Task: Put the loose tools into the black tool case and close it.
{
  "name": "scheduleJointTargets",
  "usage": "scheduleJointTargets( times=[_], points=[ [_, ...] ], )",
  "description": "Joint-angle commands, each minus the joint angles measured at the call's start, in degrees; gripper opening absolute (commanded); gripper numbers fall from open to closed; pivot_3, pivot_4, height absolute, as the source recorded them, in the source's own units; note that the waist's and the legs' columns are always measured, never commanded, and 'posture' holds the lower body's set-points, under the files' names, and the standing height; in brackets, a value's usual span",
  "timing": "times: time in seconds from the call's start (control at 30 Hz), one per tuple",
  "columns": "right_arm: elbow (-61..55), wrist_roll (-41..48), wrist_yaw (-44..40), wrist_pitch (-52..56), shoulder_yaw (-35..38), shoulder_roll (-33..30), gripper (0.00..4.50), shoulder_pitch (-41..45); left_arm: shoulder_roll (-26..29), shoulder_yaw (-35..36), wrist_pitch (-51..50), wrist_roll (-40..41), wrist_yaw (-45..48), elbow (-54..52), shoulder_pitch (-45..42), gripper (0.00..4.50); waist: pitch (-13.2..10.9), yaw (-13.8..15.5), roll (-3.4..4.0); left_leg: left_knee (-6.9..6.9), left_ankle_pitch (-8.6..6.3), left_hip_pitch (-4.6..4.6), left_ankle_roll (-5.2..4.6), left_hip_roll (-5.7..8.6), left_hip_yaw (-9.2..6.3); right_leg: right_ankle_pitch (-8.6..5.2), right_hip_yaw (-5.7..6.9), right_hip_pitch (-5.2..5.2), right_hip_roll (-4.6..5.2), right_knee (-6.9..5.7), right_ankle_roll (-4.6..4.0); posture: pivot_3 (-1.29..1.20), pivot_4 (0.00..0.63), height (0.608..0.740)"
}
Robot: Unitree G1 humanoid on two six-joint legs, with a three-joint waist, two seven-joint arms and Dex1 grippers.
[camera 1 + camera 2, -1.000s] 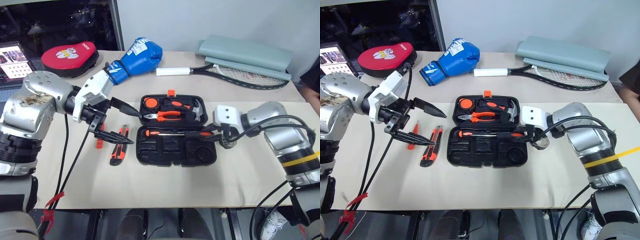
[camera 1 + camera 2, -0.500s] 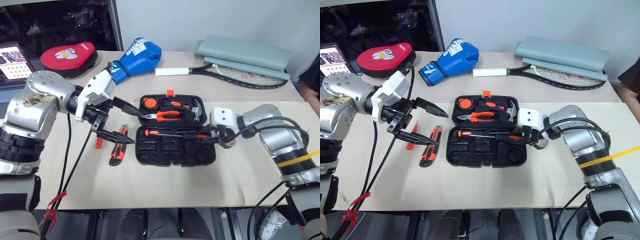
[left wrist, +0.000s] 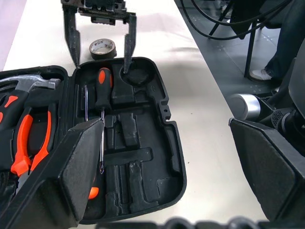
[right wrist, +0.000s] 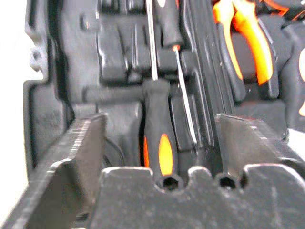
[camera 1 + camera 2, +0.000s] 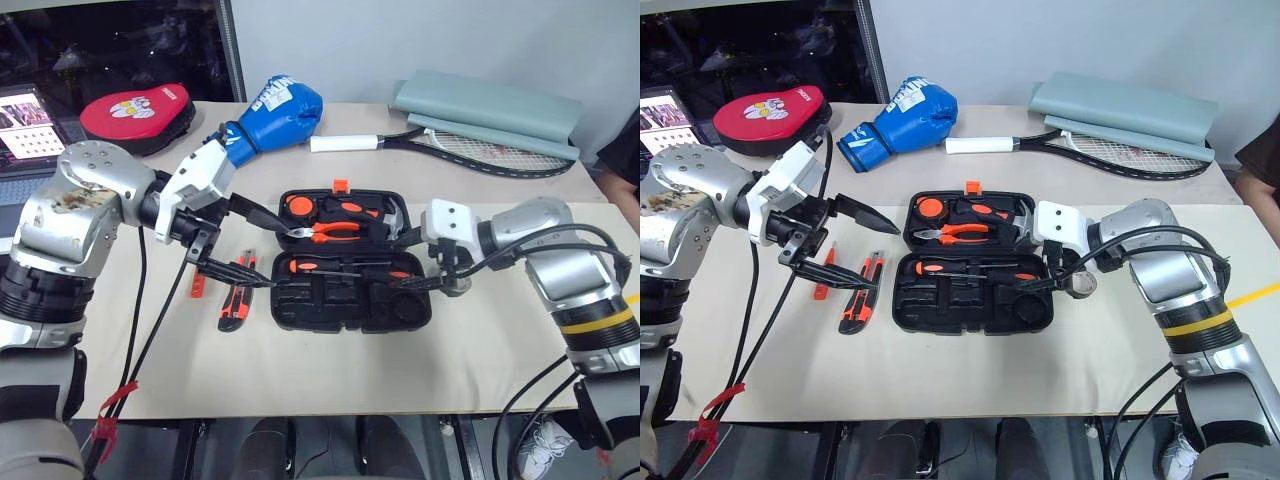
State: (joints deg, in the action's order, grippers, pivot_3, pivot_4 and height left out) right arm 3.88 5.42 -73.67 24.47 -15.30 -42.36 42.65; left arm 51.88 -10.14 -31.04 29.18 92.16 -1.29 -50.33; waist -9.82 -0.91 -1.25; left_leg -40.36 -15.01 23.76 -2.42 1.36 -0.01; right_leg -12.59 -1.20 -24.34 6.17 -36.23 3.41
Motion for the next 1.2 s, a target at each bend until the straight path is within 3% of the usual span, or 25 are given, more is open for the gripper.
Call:
scheduleJointTargets(
  times=[0.03, 0.17, 0.6, 0.97, 1.2],
  points=[
    [2.9, -1.2, 1.8, -0.3, -0.4, 1.7, 1.34, 2.1, 0.4, 0.4, 1.4, -0.7, 0.3, 0.3, -1.3, 4.50, 0.0, 0.0, 0.00, 0.00, 0.01, 0.00, 0.01, 0.01, 0.00, 0.00, 0.00, 0.00, 0.00, 0.00, 0.00, 0.00, 0.150, 0.737],
    [4.4, -1.8, 1.8, -1.0, -1.5, 3.1, 0.01, 2.6, 0.5, 0.3, 1.7, -0.9, 0.3, 0.6, -1.3, 4.50, 0.0, 0.0, 0.00, 0.00, 0.01, 0.00, 0.02, 0.01, -0.01, 0.00, 0.00, -0.02, 0.00, -0.03, 0.00, 0.00, 0.150, 0.737],
    [4.0, -2.9, 1.6, -0.6, -4.0, 5.4, 0.01, 2.4, 1.0, 0.9, 1.4, -1.2, 0.3, 0.0, -0.5, 4.50, 0.0, -0.1, 0.00, 0.00, 0.02, 0.00, 0.03, 0.01, -0.03, 0.00, 0.00, -0.01, 0.00, -0.12, 0.00, 0.00, 0.150, 0.737],
    [13.8, -8.0, 3.6, -6.2, -6.8, 8.2, 0.01, 4.3, 1.3, 0.0, 2.4, -1.3, 0.3, -0.5, 0.3, 4.50, 0.0, -0.4, 0.00, 0.00, 0.06, -0.37, 0.10, 0.01, 0.02, -0.03, -0.01, 0.11, 0.00, -0.47, -0.08, 0.00, 0.150, 0.737],
    [10.5, -7.1, 2.3, -4.8, -6.9, 9.2, 0.01, 3.3, 1.1, -0.8, 4.0, -1.9, 0.3, 0.2, 0.9, 4.50, 0.0, -0.3, 0.00, 0.00, 0.07, -0.50, 0.13, 0.01, 0.03, -0.04, -0.04, 0.15, 0.00, -0.48, -0.12, 0.00, 0.150, 0.737]
  ],
)
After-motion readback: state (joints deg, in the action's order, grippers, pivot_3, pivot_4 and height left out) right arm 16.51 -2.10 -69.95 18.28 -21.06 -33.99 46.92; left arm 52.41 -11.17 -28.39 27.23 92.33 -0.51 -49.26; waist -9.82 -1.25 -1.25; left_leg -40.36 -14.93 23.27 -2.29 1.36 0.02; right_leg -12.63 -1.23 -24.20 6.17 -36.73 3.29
